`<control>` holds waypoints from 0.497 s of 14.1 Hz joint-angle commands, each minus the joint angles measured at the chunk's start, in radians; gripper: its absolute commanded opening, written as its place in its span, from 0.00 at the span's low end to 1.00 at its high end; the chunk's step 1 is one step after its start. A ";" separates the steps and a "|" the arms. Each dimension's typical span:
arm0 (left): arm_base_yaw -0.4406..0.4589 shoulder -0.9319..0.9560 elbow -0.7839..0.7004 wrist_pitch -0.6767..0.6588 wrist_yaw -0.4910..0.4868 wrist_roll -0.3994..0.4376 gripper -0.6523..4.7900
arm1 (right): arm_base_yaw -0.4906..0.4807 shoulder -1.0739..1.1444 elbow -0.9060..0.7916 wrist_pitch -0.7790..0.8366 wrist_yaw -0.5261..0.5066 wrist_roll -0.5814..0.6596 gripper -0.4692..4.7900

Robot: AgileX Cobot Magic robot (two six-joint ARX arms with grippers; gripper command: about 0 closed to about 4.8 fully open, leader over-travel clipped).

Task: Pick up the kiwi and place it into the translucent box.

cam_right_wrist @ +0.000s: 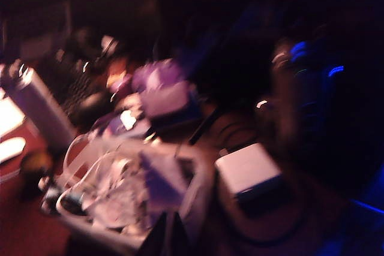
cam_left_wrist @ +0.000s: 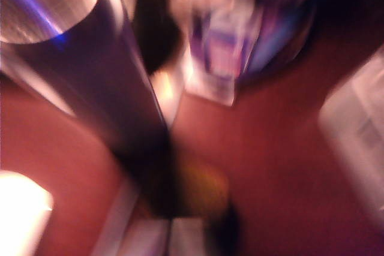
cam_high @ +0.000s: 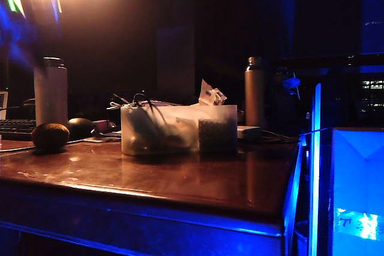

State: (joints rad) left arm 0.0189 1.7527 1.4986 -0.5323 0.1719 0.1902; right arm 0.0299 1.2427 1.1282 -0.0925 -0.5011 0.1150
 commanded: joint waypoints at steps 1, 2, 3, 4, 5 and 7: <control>-0.046 0.072 0.005 0.005 -0.027 0.002 1.00 | 0.064 0.050 0.011 0.014 -0.003 -0.020 0.09; -0.066 0.090 0.005 0.007 -0.065 0.005 1.00 | 0.073 0.063 0.011 0.013 -0.014 -0.019 0.09; -0.081 0.106 0.005 0.016 -0.097 0.004 1.00 | 0.090 0.064 0.011 0.011 -0.014 -0.019 0.09; -0.096 0.121 0.005 0.024 -0.147 -0.011 1.00 | 0.097 0.063 0.011 0.011 -0.018 -0.019 0.09; -0.109 0.137 0.006 0.042 -0.185 -0.010 1.00 | 0.098 0.063 0.011 0.011 -0.026 -0.019 0.09; -0.114 0.167 0.007 0.073 -0.216 -0.011 1.00 | 0.117 0.063 0.011 0.011 -0.037 -0.018 0.09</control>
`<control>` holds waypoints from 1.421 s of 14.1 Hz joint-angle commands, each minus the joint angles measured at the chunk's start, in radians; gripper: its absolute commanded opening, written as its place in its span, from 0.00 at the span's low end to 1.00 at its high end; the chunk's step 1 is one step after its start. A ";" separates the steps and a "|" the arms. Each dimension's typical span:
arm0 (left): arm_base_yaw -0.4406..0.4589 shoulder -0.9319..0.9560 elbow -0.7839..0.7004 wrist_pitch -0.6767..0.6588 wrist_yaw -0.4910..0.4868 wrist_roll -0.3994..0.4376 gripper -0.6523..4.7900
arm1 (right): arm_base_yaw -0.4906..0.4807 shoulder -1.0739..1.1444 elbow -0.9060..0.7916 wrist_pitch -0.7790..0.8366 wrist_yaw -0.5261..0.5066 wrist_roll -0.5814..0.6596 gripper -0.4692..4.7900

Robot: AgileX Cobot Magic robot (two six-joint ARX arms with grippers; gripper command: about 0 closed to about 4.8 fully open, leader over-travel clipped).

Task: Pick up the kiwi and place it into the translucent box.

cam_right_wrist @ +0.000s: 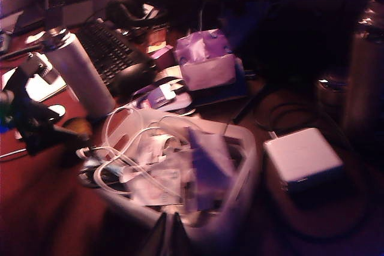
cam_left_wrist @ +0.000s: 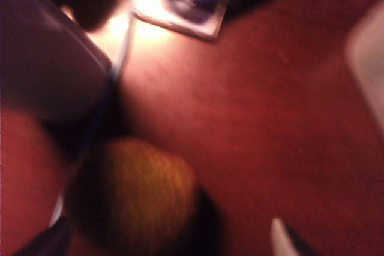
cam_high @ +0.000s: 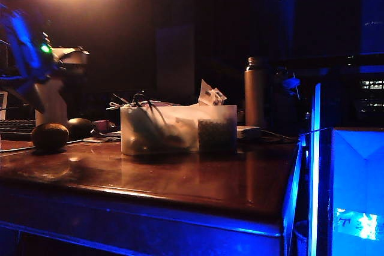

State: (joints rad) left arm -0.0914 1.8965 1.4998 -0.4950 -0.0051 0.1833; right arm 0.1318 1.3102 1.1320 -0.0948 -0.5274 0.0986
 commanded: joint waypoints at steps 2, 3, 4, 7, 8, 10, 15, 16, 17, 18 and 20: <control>-0.004 0.051 0.006 0.045 -0.105 -0.003 1.00 | 0.015 -0.004 0.007 0.014 -0.013 -0.002 0.09; -0.004 0.065 0.006 0.065 -0.116 0.001 1.00 | 0.015 -0.004 0.007 0.014 -0.018 -0.002 0.09; -0.004 0.077 0.006 0.089 -0.145 0.002 1.00 | 0.015 -0.004 0.007 0.014 -0.018 -0.001 0.09; -0.004 0.116 0.006 0.109 -0.153 0.004 1.00 | 0.015 -0.005 0.007 0.014 -0.018 -0.001 0.09; -0.004 0.129 0.006 0.110 -0.153 0.004 1.00 | 0.015 -0.005 0.007 0.015 -0.018 -0.001 0.09; -0.004 0.160 0.006 0.109 -0.153 0.004 1.00 | 0.015 -0.005 0.007 0.017 -0.018 -0.001 0.09; -0.004 0.179 0.006 0.115 -0.156 0.028 1.00 | 0.015 -0.005 0.007 0.018 -0.018 -0.001 0.09; -0.004 0.179 0.006 0.108 -0.168 0.027 1.00 | 0.015 -0.005 0.007 0.018 -0.018 -0.001 0.09; -0.004 0.179 0.006 0.101 -0.195 0.027 1.00 | 0.015 -0.005 0.007 0.018 -0.018 -0.001 0.09; -0.004 0.178 0.006 0.091 -0.208 0.028 1.00 | 0.015 -0.005 0.007 0.018 -0.018 -0.001 0.09; -0.004 0.178 0.006 0.064 -0.216 0.028 0.57 | 0.015 -0.005 0.007 0.021 -0.018 -0.001 0.09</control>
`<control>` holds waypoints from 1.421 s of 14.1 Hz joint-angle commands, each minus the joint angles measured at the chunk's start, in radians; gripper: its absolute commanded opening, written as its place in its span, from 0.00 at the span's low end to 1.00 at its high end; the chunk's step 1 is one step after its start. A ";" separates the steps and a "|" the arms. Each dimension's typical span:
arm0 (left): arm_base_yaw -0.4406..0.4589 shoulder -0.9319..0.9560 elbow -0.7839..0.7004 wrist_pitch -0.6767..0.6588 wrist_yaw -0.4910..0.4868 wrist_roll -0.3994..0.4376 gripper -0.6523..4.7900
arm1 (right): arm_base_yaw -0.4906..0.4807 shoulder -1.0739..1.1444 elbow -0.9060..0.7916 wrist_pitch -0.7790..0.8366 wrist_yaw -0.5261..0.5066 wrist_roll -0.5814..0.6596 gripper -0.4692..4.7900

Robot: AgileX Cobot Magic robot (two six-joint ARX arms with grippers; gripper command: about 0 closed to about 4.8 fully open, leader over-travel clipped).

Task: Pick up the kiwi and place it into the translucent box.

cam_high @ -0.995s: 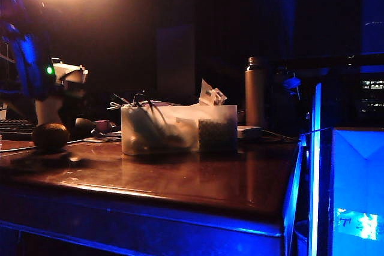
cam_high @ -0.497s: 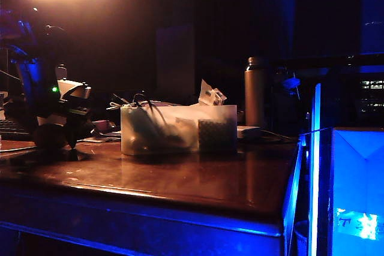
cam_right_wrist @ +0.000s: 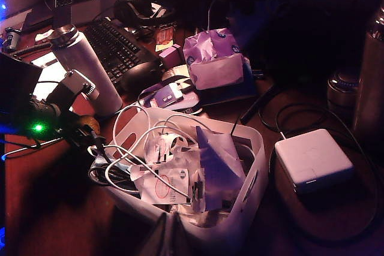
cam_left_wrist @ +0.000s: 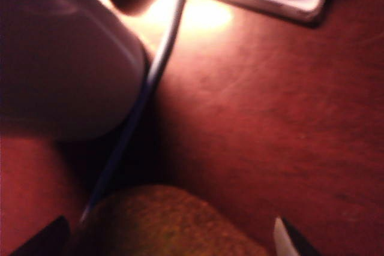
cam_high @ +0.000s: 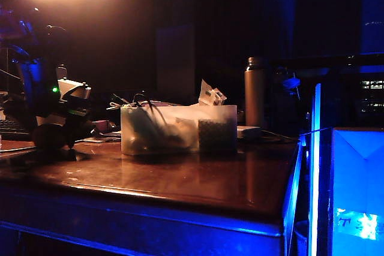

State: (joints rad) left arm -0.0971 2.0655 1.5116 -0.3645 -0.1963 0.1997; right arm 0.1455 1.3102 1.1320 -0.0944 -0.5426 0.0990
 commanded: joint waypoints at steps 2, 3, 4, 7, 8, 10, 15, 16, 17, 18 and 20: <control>0.002 0.009 -0.006 -0.068 -0.025 0.012 0.50 | 0.002 -0.005 0.007 0.025 -0.003 -0.002 0.09; 0.002 0.008 -0.006 -0.068 -0.024 0.012 0.50 | 0.002 -0.005 0.007 0.024 -0.003 -0.002 0.09; 0.001 0.005 -0.005 -0.070 -0.024 0.011 0.50 | 0.002 -0.005 0.007 0.025 -0.003 -0.002 0.09; -0.012 -0.028 -0.005 -0.076 0.015 0.011 0.51 | 0.002 -0.004 0.007 0.027 -0.002 -0.002 0.09; -0.022 -0.048 -0.004 -0.075 0.030 0.010 0.51 | 0.002 -0.004 0.007 0.031 -0.002 -0.002 0.09; -0.043 -0.082 0.057 -0.127 0.044 0.010 0.51 | 0.002 -0.004 0.007 0.048 -0.002 -0.002 0.09; -0.074 -0.091 0.322 -0.287 0.177 -0.042 0.51 | 0.002 -0.004 0.007 0.039 0.000 -0.003 0.09; -0.085 -0.091 0.375 -0.312 0.282 -0.077 0.51 | 0.002 -0.004 0.007 0.033 0.002 -0.003 0.09; -0.089 -0.091 0.419 -0.315 0.414 -0.128 0.51 | 0.002 -0.004 0.007 0.018 0.002 -0.026 0.09; -0.105 -0.091 0.446 -0.314 0.537 -0.157 0.51 | 0.002 -0.004 0.007 -0.005 0.001 -0.068 0.09; -0.136 -0.090 0.460 -0.306 0.667 -0.196 0.51 | 0.002 -0.004 0.007 -0.071 0.001 -0.164 0.09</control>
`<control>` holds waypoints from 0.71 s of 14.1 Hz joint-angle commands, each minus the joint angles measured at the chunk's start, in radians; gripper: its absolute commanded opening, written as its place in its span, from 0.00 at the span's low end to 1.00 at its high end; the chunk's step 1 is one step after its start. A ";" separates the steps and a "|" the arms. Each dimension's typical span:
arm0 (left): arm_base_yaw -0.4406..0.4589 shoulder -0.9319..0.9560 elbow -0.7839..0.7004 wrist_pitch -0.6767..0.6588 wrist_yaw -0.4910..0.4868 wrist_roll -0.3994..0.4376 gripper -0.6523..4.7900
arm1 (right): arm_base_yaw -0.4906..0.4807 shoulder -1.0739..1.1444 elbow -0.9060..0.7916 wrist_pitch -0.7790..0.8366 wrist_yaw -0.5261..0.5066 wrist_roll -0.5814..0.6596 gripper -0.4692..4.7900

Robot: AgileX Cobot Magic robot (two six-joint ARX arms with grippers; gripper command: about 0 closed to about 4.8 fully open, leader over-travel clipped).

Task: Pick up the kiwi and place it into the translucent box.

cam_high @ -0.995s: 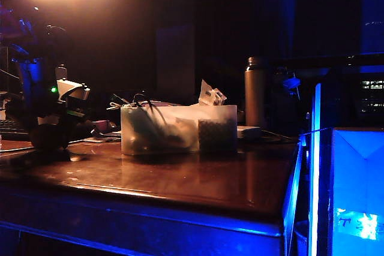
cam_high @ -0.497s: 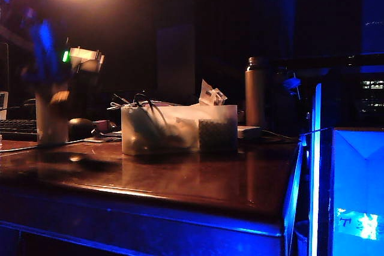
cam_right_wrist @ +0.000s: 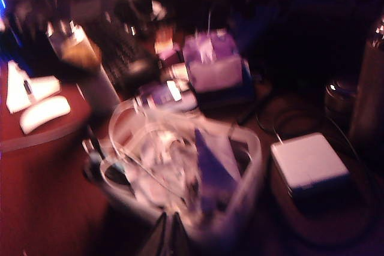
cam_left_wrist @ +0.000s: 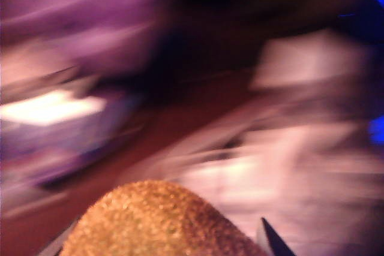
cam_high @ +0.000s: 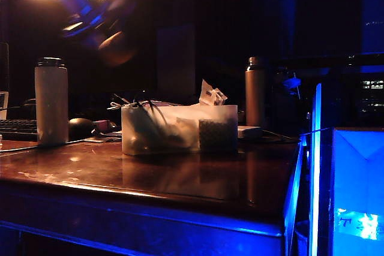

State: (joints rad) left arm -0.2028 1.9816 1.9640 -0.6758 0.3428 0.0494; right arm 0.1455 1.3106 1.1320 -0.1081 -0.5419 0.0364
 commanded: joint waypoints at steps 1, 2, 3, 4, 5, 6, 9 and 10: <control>-0.049 -0.003 0.007 0.007 0.125 -0.050 0.51 | 0.002 -0.004 0.007 -0.085 0.001 -0.130 0.09; -0.073 0.011 0.007 0.026 0.123 -0.056 0.51 | 0.002 -0.004 0.007 -0.101 0.001 -0.146 0.09; -0.090 0.028 0.007 0.051 0.124 -0.075 0.51 | 0.002 -0.004 0.007 -0.106 0.000 -0.146 0.09; -0.098 0.048 0.007 0.068 0.130 -0.097 0.51 | 0.002 -0.004 0.007 -0.105 0.000 -0.146 0.09; -0.114 0.070 0.007 0.074 0.127 -0.114 0.51 | 0.002 -0.004 0.007 -0.105 0.000 -0.146 0.09; -0.118 0.090 0.007 0.076 0.132 -0.121 0.51 | 0.002 -0.004 0.007 -0.105 0.000 -0.145 0.09; -0.134 0.127 0.007 0.086 0.124 -0.121 0.61 | 0.002 -0.005 0.007 -0.106 0.000 -0.145 0.09; -0.134 0.127 0.007 0.087 0.107 -0.122 0.75 | 0.002 -0.005 0.007 -0.106 0.000 -0.145 0.09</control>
State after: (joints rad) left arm -0.3363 2.1151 1.9667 -0.6098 0.4667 -0.0700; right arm 0.1459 1.3106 1.1320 -0.2241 -0.5411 -0.1055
